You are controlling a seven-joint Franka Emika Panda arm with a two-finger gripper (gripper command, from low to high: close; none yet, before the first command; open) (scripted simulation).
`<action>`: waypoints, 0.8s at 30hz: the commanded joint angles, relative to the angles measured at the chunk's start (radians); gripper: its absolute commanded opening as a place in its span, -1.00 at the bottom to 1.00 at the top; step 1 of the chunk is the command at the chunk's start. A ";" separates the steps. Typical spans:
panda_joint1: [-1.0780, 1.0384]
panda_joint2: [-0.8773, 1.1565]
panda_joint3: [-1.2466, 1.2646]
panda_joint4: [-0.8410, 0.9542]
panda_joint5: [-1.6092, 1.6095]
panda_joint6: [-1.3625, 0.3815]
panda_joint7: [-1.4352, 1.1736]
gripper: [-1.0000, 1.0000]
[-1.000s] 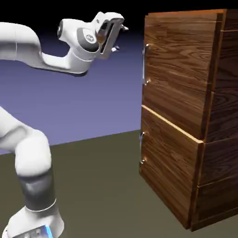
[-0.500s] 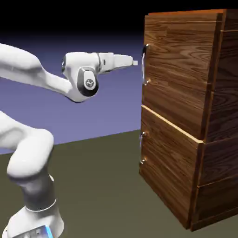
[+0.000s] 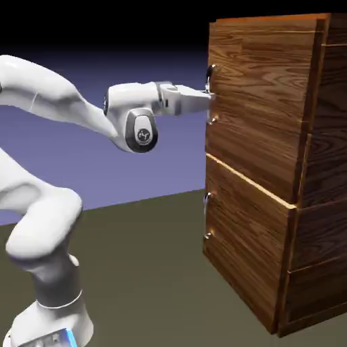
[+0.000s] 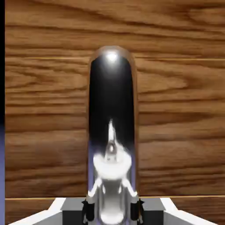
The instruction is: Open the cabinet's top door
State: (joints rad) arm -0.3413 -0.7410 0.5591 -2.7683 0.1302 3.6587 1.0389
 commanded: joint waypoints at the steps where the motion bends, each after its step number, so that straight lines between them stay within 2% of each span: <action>1: 0.033 -0.006 -0.036 -0.014 -0.024 0.001 0.001 -1.00; 5: 0.177 -0.006 -0.158 -0.047 -0.025 0.017 -0.070 -1.00; 17: 0.538 0.089 -0.304 -0.003 0.454 0.085 -0.589 -1.00; 24: 0.792 0.012 -0.484 -0.049 0.543 0.093 -0.779 -1.00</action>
State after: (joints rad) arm 0.4502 -0.7291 0.0751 -2.8173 0.6729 3.7513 0.2602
